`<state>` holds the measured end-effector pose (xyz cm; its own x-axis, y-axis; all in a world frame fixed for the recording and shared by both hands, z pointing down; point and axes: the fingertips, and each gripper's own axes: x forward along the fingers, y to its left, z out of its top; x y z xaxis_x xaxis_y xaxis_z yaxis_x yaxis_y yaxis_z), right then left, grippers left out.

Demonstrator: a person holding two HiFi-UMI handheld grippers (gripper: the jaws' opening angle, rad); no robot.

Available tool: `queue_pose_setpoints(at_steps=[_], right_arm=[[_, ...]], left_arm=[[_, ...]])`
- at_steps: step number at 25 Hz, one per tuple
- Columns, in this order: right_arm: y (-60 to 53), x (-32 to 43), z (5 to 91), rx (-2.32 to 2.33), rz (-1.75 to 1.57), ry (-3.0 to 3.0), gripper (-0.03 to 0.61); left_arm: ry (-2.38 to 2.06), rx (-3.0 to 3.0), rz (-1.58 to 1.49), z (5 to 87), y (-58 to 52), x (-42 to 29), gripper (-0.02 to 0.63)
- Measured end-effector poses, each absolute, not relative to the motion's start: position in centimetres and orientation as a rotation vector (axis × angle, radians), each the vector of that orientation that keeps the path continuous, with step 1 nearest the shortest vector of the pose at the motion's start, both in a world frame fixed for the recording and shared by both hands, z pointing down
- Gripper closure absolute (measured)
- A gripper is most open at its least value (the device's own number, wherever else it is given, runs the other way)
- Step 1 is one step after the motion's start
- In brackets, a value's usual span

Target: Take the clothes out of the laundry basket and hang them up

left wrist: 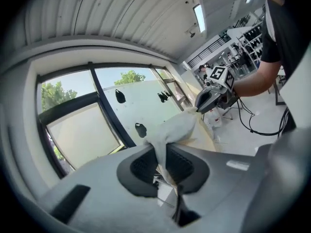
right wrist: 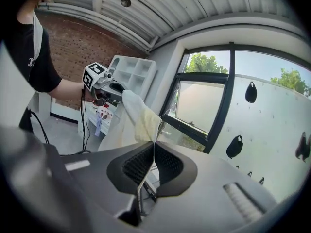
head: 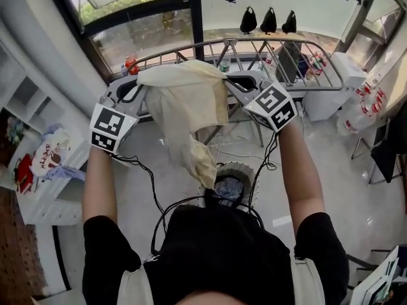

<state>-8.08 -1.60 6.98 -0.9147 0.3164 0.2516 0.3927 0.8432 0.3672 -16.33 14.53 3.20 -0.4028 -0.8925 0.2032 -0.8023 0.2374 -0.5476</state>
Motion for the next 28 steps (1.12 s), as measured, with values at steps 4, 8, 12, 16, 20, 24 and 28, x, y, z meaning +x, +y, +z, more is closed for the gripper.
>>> queue_pose_setpoints(at_steps=[4,8,12,16,20,24,28], right_arm=[[-0.2,-11.5,5.3,-0.594,-0.714,-2.833,0.555],[1.6,-15.9,3.4,-0.602,-0.809,-2.836,0.555],[1.9,-20.9,1.7,-0.565,-0.824,-2.867,0.555],[1.5,-25.5,0.6,-0.499,-0.819,-2.896,0.555],[0.5,-29.7,-0.1,-0.417,-0.821,-2.913,0.555],[-1.6,-33.2,-1.1,-0.331,-0.809,-2.929,0.555],[-4.1,-37.4,-1.3,-0.228,-0.794,-2.914,0.555]], left_arm=[[2.432,-1.463,-0.931,1.7,16.8,-18.8,0.578],[2.487,-1.386,-0.867,-0.2,19.1,-22.4,0.578],[2.462,-1.347,-0.861,-2.6,19.7,-26.7,0.578],[2.432,-1.342,-0.847,-5.2,18.9,-31.6,0.578],[2.395,-1.338,-0.863,-7.4,17.3,-36.3,0.578],[2.382,-1.363,-0.850,-9.1,14.9,-40.8,0.578],[2.391,-1.401,-0.863,-9.0,11.9,-46.4,0.578]])
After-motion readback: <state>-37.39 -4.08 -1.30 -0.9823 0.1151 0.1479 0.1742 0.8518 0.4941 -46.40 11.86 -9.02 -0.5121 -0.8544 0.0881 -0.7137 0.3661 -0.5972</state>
